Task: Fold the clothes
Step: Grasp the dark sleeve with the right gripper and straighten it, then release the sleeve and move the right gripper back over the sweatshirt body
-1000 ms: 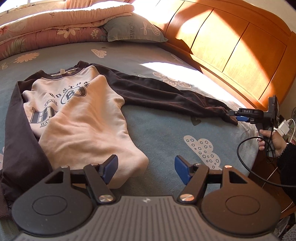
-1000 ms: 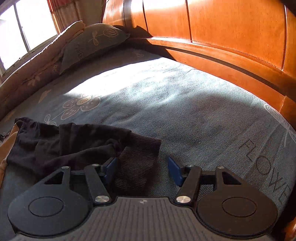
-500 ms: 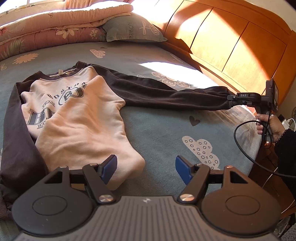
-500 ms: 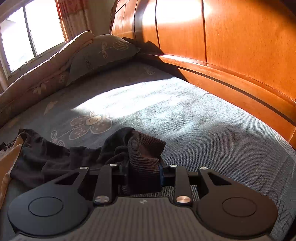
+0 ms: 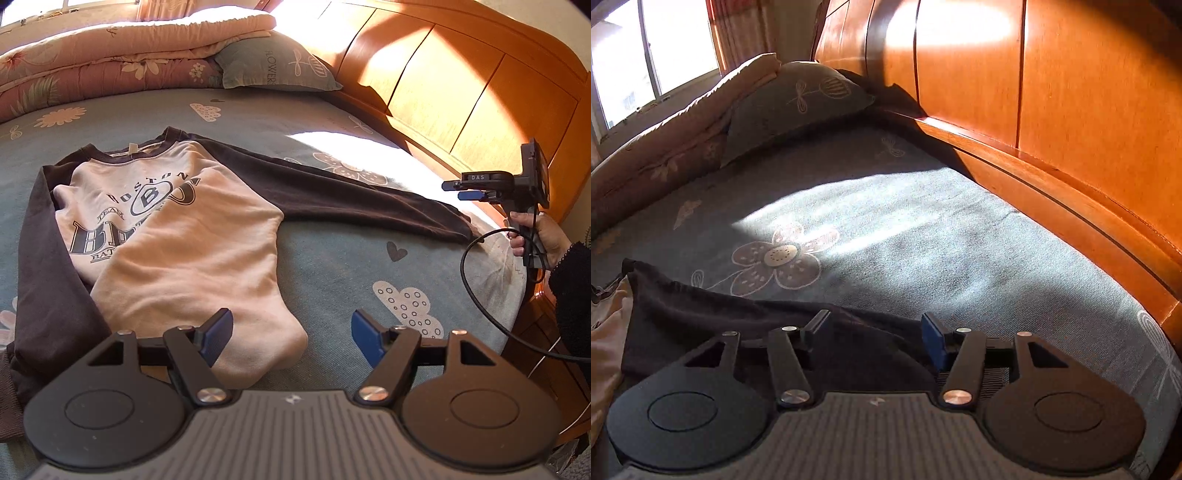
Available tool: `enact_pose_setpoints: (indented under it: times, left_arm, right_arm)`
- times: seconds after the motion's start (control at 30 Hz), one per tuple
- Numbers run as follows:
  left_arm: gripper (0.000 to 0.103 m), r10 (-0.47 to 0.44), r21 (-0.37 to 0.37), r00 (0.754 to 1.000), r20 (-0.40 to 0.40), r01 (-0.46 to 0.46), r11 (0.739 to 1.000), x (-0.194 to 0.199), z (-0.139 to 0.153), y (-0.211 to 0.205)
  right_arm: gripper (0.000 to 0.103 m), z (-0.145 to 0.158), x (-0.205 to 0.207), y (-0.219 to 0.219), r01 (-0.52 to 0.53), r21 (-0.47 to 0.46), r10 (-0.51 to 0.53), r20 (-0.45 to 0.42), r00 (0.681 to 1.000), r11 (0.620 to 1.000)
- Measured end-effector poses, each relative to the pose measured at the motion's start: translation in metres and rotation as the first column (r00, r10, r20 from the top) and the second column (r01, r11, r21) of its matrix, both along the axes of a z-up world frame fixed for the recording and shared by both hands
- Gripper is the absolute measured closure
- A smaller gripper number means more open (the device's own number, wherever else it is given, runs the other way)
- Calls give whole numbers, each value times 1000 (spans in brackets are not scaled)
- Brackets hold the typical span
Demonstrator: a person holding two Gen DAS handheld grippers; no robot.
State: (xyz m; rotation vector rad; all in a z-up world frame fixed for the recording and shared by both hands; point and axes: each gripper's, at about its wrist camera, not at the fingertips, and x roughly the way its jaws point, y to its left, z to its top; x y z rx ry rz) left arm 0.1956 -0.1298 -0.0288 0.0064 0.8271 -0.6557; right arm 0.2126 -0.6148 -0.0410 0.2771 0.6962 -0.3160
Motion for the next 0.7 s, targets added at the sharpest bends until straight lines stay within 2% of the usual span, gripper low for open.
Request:
enact_pose_setpoints:
  times: [0.1,0.23,0.43,0.5,0.57,0.63,0.7]
  left_arm:
    - [31,22,-6,1000,14,-22,1000,3,5,7]
    - [28,51,-19,998,28,-50,999,7,11,20]
    - [28,75,-26,997,30,-74,997,14,13,42]
    - [28,76,-37,997,28,-75,996,16,11,48]
    - [27,80,-48,996,24,-79,996,19,9,53]
    - [27,86,-56,996,14,-85,995,23,4,55]
    - [27,92,-64,996,3,-92,994,27,-1,56]
  right_arm:
    - [39,-6,43,31,-116,-12,115,-22,993,993]
    - [38,-15,101,73,-267,-25,266,-53,963,963]
    - [38,-27,188,135,-482,-34,476,-103,873,876]
    - [39,-33,202,137,-534,-40,524,-142,840,844]
    - [42,-38,215,136,-582,-44,567,-178,804,812]
    - [57,-45,222,137,-623,-46,601,-218,769,781]
    - [61,-51,223,139,-649,-51,620,-247,745,759]
